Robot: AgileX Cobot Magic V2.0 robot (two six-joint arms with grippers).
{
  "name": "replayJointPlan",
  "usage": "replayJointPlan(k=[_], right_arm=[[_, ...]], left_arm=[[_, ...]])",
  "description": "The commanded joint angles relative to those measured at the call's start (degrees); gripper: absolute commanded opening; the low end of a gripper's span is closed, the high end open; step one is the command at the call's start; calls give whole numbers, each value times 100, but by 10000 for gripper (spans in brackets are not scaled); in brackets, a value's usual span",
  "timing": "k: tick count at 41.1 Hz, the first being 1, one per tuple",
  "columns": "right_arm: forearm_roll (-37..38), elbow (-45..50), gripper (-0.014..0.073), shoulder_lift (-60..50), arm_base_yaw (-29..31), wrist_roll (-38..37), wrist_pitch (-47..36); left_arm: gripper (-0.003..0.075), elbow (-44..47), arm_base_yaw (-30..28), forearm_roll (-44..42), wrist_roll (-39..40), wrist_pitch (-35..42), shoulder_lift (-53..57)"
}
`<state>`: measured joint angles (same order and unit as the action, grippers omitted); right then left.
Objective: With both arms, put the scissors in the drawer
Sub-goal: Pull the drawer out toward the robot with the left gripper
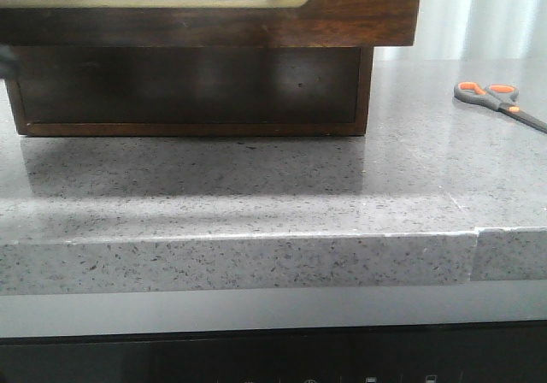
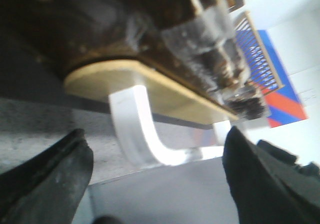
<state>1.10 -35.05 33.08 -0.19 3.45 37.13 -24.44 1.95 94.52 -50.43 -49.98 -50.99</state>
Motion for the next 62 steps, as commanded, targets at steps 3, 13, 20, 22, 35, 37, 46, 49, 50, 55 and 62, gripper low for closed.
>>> replayJointPlan(k=[3,13,20,22,35,37,46,49,50,55,62], right_arm=[[64,-193,621,54,0,48,-395],[64,-193,621,54,0,48,-395],[64,-193,621,54,0,48,-395],[64,-193,621,54,0,48,-395],[64,-193,621,54,0,48,-396],[64,-193,621,54,0,48,-396],[64,-193,621,54,0,48,-380],[64,-193,621,69,0,48,-369],[64,-193,621,75,0,48,-384],[64,-228,621,189,0,48,-678],[15,-717,612,854,0,38,-561]], left_arm=[[535,-183,8,-282,56,171,402],[535,-886,-369,-3002,1699,395,1268],[535,-1697,-565,-5202,2746,108,1846],[535,-1864,-563,-5684,3000,77,1962],[535,-2645,825,-8979,4066,81,2103],[535,-2648,1334,-9486,4231,121,2103],[535,-2648,2799,-10124,5295,439,2103],[535,-2648,3042,-10025,5397,586,2103],[535,-2648,3130,-9957,5397,638,2103],[535,-2648,3258,-9866,5397,775,2103],[535,-2648,3258,-9892,5397,775,2103]])
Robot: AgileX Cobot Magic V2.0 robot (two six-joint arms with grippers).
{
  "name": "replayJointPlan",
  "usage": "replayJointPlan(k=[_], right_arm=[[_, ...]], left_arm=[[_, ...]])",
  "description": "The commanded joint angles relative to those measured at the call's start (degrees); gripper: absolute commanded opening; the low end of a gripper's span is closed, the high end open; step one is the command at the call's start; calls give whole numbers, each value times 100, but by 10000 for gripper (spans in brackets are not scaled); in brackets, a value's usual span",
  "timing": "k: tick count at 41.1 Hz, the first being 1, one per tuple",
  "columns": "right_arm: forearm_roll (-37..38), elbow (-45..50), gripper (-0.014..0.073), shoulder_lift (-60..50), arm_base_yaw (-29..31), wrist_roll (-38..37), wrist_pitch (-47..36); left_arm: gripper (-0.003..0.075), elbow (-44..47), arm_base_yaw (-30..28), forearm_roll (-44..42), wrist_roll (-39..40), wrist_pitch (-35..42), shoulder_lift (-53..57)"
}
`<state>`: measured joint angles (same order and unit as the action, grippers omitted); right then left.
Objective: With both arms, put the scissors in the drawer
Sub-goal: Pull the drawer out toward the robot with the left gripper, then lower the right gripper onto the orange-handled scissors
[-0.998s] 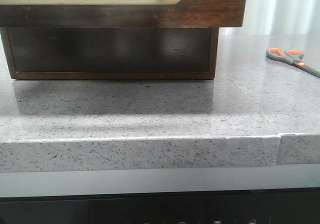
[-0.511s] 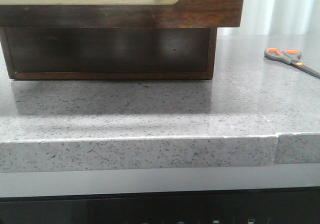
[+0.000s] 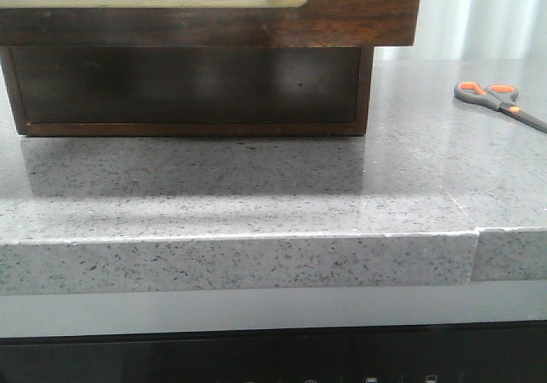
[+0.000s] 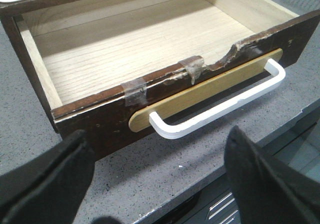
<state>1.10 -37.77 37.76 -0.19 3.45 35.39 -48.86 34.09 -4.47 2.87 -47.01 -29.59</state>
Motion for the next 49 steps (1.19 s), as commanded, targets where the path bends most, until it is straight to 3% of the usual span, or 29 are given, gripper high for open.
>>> replayJointPlan(k=[1,14,28,49], right_arm=[[15,-499,612,463,0,38,-360],[-243,-2044,612,2467,299,-55,531],[-619,-3848,612,4549,380,349,1596],[-803,-5695,609,6660,345,506,2092]], left_arm=[[535,-205,44,7,68,478,-37],[535,-205,44,7,68,478,-37],[535,-205,44,7,68,478,-37],[535,-205,44,7,68,478,-37]])
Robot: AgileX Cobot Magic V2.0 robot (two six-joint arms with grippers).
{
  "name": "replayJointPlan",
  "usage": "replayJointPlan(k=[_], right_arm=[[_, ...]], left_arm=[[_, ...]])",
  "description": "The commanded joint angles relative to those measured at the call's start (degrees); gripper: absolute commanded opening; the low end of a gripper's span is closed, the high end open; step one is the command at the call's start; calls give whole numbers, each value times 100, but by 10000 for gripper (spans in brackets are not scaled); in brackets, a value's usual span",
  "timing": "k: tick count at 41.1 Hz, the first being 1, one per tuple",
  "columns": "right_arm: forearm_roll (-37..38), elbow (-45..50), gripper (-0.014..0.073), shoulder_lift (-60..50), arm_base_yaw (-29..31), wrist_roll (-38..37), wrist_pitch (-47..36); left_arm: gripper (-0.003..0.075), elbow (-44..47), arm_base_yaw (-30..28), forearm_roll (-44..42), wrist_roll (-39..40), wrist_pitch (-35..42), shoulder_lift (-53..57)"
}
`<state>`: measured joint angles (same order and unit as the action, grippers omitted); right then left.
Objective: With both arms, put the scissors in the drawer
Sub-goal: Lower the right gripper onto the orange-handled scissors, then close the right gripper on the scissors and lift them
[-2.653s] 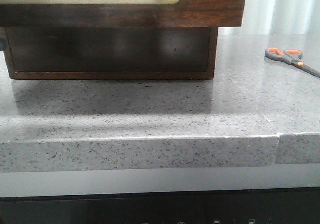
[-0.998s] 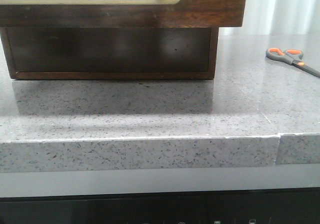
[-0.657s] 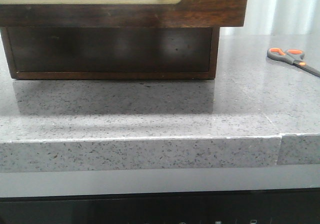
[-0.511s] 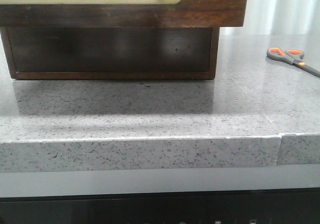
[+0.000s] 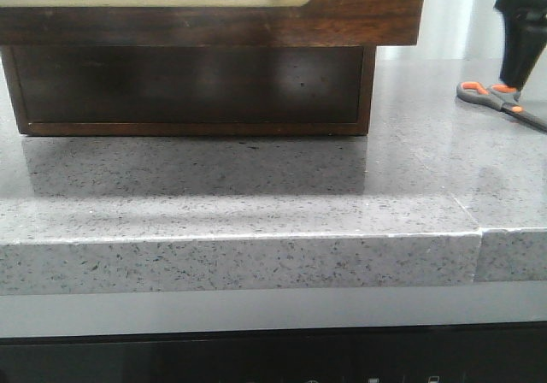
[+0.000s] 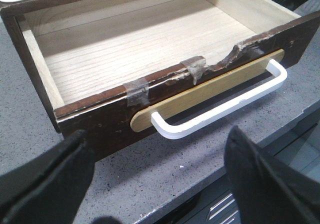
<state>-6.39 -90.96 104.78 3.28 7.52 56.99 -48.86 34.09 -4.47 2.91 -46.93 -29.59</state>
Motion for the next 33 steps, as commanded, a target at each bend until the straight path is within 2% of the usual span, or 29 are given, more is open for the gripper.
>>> replayJointPlan(k=[1,11,19,29,33], right_arm=[[-54,-425,605,21,-1,99,-58],[-37,-687,445,501,-1,104,-84],[-19,-694,370,602,-1,162,-69],[-8,-694,130,602,-1,166,-29],[-8,-694,111,602,-1,166,-29]], left_arm=[[535,-205,44,7,64,470,-37],[535,-205,44,7,64,470,-37],[535,-205,44,7,64,470,-37],[535,-205,44,7,64,470,-37],[535,-205,44,7,64,470,-37]])
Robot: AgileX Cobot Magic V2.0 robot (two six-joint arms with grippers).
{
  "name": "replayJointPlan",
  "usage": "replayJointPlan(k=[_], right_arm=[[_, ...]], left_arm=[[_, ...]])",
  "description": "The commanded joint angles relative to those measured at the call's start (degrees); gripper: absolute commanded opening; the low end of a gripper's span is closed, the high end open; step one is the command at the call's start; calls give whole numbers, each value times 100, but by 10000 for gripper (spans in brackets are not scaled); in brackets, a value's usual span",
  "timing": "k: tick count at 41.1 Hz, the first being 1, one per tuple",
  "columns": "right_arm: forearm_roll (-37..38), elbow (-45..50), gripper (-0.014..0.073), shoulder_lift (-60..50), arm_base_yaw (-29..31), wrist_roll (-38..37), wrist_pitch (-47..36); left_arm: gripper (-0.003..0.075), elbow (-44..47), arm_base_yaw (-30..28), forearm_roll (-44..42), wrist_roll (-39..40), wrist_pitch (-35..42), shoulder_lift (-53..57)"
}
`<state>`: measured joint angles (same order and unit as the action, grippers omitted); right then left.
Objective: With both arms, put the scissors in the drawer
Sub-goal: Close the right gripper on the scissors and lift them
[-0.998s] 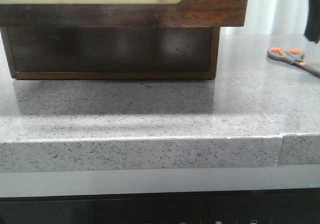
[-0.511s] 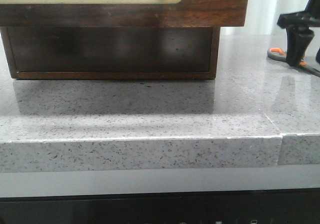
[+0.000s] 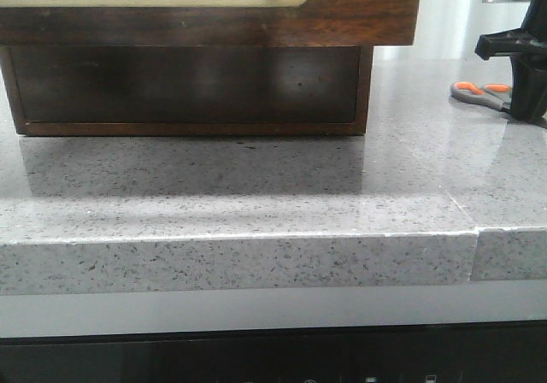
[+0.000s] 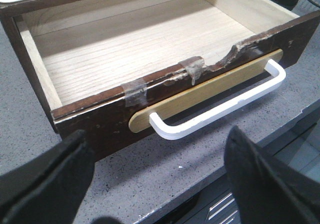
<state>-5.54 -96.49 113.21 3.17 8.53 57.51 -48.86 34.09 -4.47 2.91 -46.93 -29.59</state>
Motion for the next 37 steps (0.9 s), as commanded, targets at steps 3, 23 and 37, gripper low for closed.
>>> replayJointPlan(k=[3,23,37], right_arm=[[-93,-141,110,-241,9,65,-88],[-99,-141,110,-509,9,65,-161],[-99,-141,110,-1560,9,71,-461]], left_arm=[[535,-205,44,7,64,470,-37],[535,-205,44,7,64,470,-37],[535,-205,44,7,64,460,-37]])
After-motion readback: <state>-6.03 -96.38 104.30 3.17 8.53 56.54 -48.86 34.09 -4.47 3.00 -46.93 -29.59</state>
